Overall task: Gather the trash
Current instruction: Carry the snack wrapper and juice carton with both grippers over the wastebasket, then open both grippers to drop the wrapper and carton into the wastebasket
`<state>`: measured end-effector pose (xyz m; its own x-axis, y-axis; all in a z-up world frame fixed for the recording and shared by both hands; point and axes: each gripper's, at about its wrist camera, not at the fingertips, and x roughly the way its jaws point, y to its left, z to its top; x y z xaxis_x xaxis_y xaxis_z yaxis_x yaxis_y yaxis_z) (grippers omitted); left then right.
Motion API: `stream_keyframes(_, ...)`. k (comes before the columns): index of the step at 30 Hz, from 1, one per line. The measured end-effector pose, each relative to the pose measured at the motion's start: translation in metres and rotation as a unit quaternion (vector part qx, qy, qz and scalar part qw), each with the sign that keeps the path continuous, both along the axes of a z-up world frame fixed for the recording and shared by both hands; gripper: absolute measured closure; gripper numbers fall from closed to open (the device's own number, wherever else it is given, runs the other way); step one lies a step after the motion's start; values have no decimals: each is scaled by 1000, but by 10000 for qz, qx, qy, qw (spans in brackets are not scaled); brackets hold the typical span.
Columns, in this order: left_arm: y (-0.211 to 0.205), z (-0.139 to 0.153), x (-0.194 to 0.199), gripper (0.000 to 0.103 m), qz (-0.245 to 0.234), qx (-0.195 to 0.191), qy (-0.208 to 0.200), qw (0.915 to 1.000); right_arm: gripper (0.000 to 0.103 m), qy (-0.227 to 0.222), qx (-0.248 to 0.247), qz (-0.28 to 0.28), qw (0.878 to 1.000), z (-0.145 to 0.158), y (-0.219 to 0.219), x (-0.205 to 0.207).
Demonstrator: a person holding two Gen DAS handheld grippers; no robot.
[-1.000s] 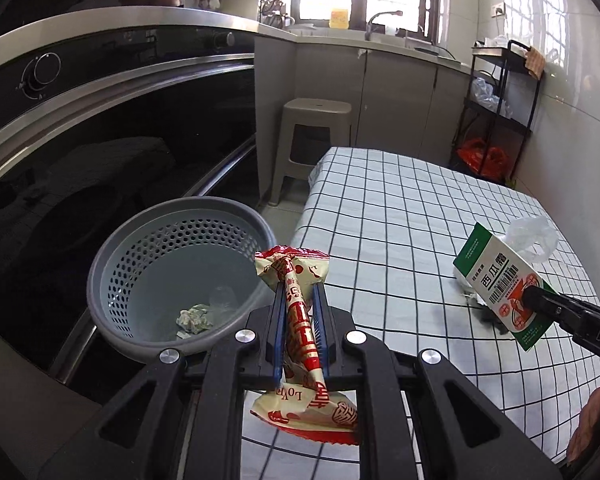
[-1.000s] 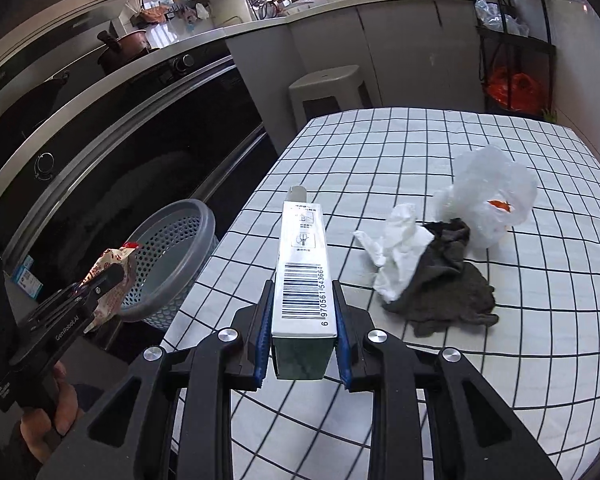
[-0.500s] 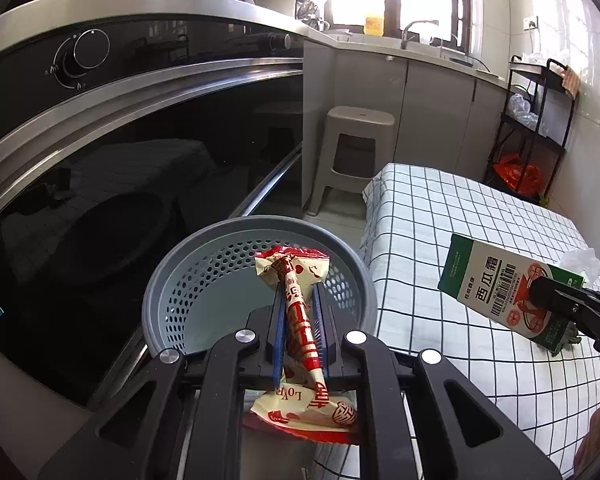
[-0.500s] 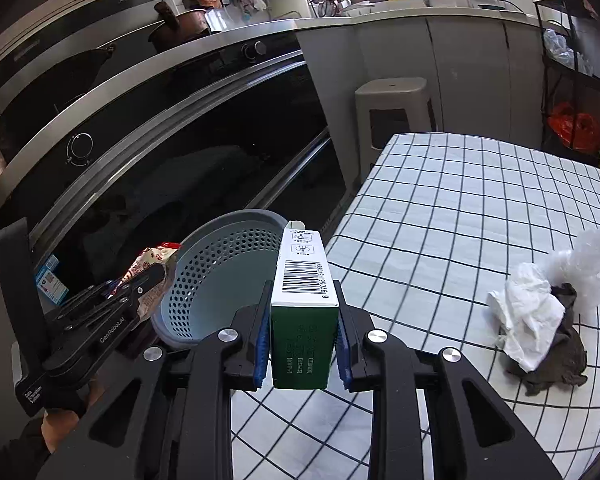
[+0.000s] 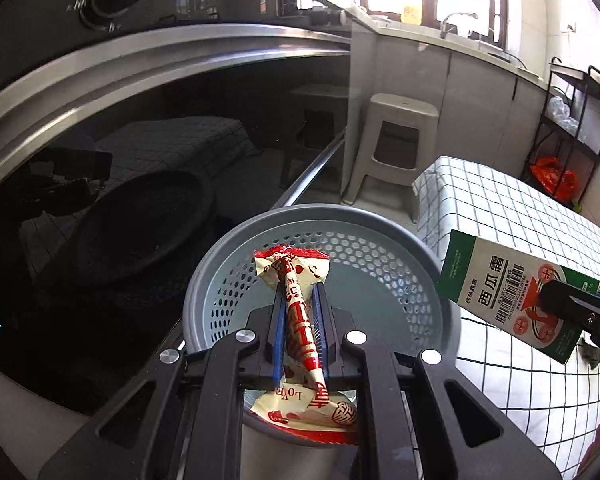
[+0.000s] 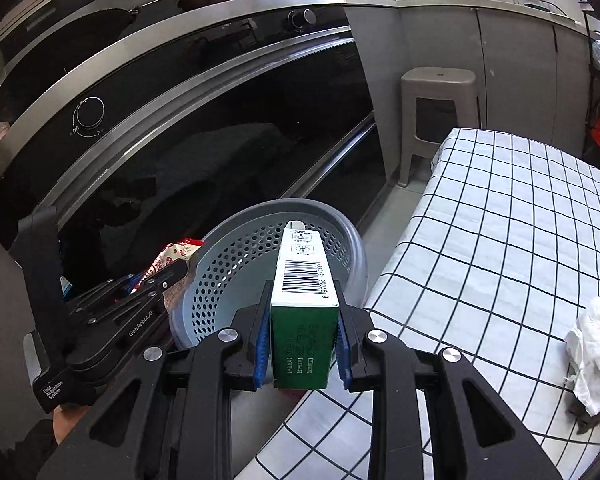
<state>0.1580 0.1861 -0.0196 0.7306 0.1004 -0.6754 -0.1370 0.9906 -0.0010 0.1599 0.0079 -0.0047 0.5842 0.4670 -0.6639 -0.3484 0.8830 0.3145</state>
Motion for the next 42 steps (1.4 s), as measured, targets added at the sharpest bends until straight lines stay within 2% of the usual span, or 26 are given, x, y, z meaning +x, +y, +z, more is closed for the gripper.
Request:
stream_keyframes(7, 14, -6, 12, 90, 120, 5, -23, 9999, 77, 82, 25, 145, 9999, -9, 20, 16)
stream_keyframes(22, 32, -20, 29, 90, 182, -305, 328, 9988, 77, 274, -245, 359, 9987, -28, 63, 37)
stream_keyframes(35, 37, -27, 33, 88, 188, -453, 439, 9978, 77, 327, -369, 378, 9981, -34, 78, 43)
stream_keyframes(41, 40, -27, 32, 75, 218, -488, 403, 9978, 76, 307, -375, 361, 9982, -33, 79, 43)
stream_keyframes(42, 40, -26, 32, 70, 221, -491, 396, 9978, 72, 297, -382, 362, 9982, -33, 79, 43)
